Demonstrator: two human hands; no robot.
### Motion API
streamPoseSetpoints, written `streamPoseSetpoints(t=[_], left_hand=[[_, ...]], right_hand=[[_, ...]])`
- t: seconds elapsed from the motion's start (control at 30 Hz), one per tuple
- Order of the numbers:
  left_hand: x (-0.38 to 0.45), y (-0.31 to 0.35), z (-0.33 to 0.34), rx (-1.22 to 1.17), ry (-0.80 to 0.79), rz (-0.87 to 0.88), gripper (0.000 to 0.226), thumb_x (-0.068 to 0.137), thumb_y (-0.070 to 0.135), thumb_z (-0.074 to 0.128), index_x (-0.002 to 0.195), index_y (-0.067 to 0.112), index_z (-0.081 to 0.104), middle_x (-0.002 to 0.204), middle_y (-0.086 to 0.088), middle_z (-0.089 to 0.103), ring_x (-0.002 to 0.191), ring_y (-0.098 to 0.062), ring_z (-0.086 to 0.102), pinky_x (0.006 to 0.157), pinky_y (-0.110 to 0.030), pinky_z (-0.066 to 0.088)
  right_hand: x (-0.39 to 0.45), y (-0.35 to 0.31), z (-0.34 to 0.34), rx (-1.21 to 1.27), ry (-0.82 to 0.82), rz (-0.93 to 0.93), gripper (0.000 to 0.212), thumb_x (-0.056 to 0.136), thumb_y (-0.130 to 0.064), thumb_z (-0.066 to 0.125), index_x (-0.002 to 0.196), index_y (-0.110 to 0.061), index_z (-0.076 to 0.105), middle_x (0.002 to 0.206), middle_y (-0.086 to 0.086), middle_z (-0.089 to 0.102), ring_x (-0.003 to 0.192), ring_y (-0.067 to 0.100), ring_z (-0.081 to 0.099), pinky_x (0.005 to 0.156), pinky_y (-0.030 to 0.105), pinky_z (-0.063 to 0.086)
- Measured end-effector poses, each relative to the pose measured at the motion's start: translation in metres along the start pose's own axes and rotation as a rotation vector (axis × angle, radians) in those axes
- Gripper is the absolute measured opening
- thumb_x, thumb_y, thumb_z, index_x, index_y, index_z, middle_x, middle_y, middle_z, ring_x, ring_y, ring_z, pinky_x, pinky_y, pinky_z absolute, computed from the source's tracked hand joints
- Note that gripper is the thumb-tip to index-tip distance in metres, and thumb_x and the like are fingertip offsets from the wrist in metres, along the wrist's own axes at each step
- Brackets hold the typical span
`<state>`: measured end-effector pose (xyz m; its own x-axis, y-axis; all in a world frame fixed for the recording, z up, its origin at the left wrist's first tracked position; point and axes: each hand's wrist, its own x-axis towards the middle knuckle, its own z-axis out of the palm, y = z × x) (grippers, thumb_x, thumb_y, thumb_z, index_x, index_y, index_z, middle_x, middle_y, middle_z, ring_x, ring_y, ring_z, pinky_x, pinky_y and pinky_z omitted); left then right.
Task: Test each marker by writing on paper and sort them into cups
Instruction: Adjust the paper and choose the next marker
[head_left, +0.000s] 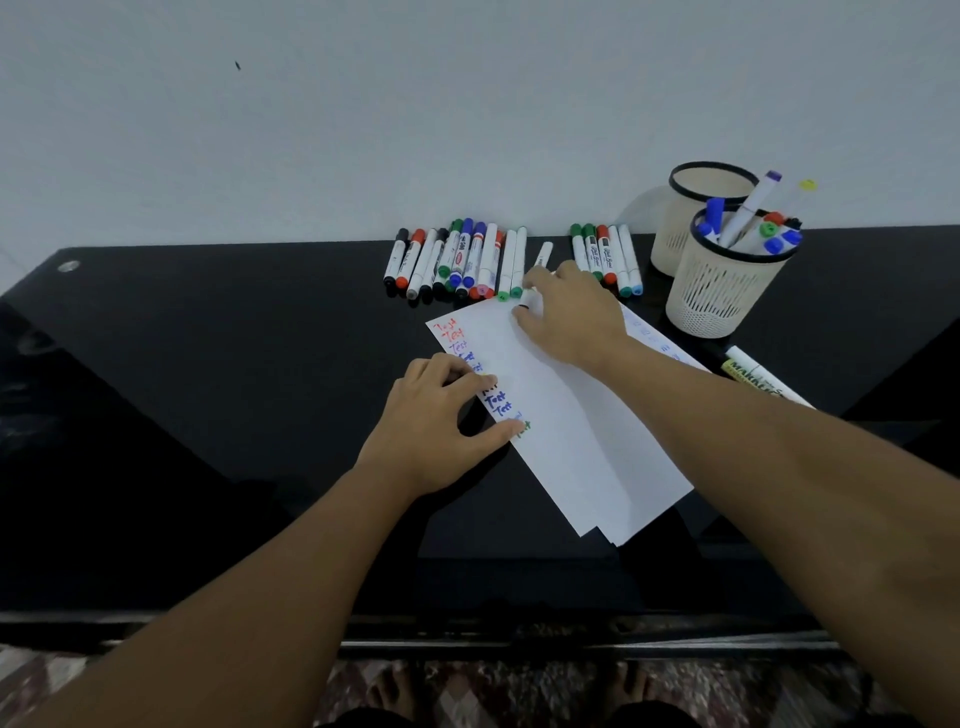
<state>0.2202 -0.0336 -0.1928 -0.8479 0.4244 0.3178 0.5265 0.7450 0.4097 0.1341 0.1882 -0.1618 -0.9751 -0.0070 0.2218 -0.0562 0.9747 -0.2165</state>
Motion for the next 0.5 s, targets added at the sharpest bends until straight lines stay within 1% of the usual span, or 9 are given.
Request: streamPoseSetpoints(t=[0.07, 0.13, 0.2, 0.23, 0.3, 0.37, 0.4, 0.43, 0.5], left_hand=[[0.0, -0.001, 0.0, 0.003, 0.0, 0.001, 0.067, 0.081, 0.079, 0.052, 0.13, 0.035, 0.065, 0.118, 0.019, 0.045, 0.117, -0.008, 0.04, 0.103, -0.034, 0.037], [0.0, -0.001, -0.001, 0.004, -0.001, 0.001, 0.066, 0.081, 0.078, 0.053, 0.13, 0.034, 0.065, 0.119, 0.018, 0.046, 0.117, -0.008, 0.04, 0.103, -0.033, 0.036], [0.0, 0.0, -0.001, 0.006, -0.004, 0.002, 0.066, 0.081, 0.078, 0.053, 0.13, 0.034, 0.065, 0.119, 0.018, 0.045, 0.116, -0.009, 0.04, 0.103, -0.033, 0.036], [0.0, 0.0, 0.0, 0.007, -0.003, 0.002, 0.067, 0.081, 0.079, 0.052, 0.13, 0.034, 0.065, 0.119, 0.018, 0.046, 0.116, -0.009, 0.04, 0.103, -0.033, 0.036], [0.0, -0.001, 0.0, 0.006, 0.001, 0.001, 0.068, 0.081, 0.079, 0.051, 0.13, 0.034, 0.065, 0.119, 0.018, 0.046, 0.116, -0.009, 0.04, 0.102, -0.033, 0.036], [0.0, -0.001, 0.0, 0.006, 0.006, 0.004, 0.068, 0.081, 0.079, 0.051, 0.129, 0.033, 0.066, 0.119, 0.018, 0.046, 0.115, -0.009, 0.041, 0.101, -0.033, 0.036], [0.0, -0.001, 0.0, 0.008, 0.009, 0.007, 0.068, 0.08, 0.079, 0.051, 0.129, 0.033, 0.066, 0.119, 0.017, 0.047, 0.115, -0.009, 0.041, 0.101, -0.033, 0.036], [0.0, -0.001, 0.0, 0.009, 0.011, 0.007, 0.068, 0.08, 0.079, 0.052, 0.129, 0.033, 0.066, 0.119, 0.017, 0.047, 0.115, -0.009, 0.041, 0.101, -0.033, 0.037], [0.001, -0.001, 0.0, 0.012, 0.004, 0.004, 0.068, 0.08, 0.079, 0.052, 0.129, 0.033, 0.066, 0.12, 0.017, 0.047, 0.115, -0.009, 0.041, 0.101, -0.033, 0.037]], right_hand=[[-0.001, -0.001, 0.0, 0.006, -0.08, 0.015, 0.046, 0.101, -0.05, 0.049, 0.142, -0.03, 0.053, 0.128, 0.011, 0.053, 0.118, 0.031, 0.052, 0.088, 0.043, 0.049], [-0.003, -0.001, -0.001, 0.001, -0.083, 0.013, 0.042, 0.102, -0.052, 0.048, 0.136, -0.03, 0.056, 0.124, 0.01, 0.056, 0.116, 0.03, 0.053, 0.09, 0.043, 0.05], [-0.007, 0.0, -0.003, -0.004, -0.05, 0.012, 0.035, 0.101, -0.056, 0.048, 0.12, -0.028, 0.057, 0.112, 0.006, 0.056, 0.105, 0.026, 0.054, 0.085, 0.041, 0.05], [-0.01, 0.001, -0.004, -0.002, -0.045, 0.022, 0.033, 0.101, -0.058, 0.048, 0.113, -0.027, 0.054, 0.107, 0.005, 0.054, 0.099, 0.025, 0.053, 0.081, 0.04, 0.048], [-0.015, 0.001, -0.006, -0.001, -0.065, 0.046, 0.03, 0.102, -0.055, 0.048, 0.109, -0.026, 0.048, 0.103, 0.005, 0.05, 0.094, 0.026, 0.051, 0.076, 0.038, 0.044], [-0.018, -0.001, -0.007, -0.002, -0.095, 0.062, 0.023, 0.105, -0.045, 0.046, 0.114, -0.023, 0.045, 0.104, 0.008, 0.052, 0.092, 0.028, 0.052, 0.073, 0.038, 0.041], [-0.019, -0.001, -0.007, 0.01, -0.101, 0.073, 0.02, 0.106, -0.037, 0.044, 0.119, -0.021, 0.044, 0.105, 0.01, 0.054, 0.089, 0.029, 0.054, 0.071, 0.038, 0.041], [-0.02, -0.003, -0.008, 0.036, -0.095, 0.092, 0.022, 0.106, -0.03, 0.042, 0.125, -0.018, 0.041, 0.104, 0.012, 0.055, 0.086, 0.03, 0.055, 0.067, 0.037, 0.041], [-0.023, -0.006, -0.011, 0.143, -0.045, 0.159, 0.03, 0.105, -0.022, 0.041, 0.133, -0.013, 0.038, 0.096, 0.013, 0.06, 0.077, 0.029, 0.057, 0.057, 0.035, 0.037]])
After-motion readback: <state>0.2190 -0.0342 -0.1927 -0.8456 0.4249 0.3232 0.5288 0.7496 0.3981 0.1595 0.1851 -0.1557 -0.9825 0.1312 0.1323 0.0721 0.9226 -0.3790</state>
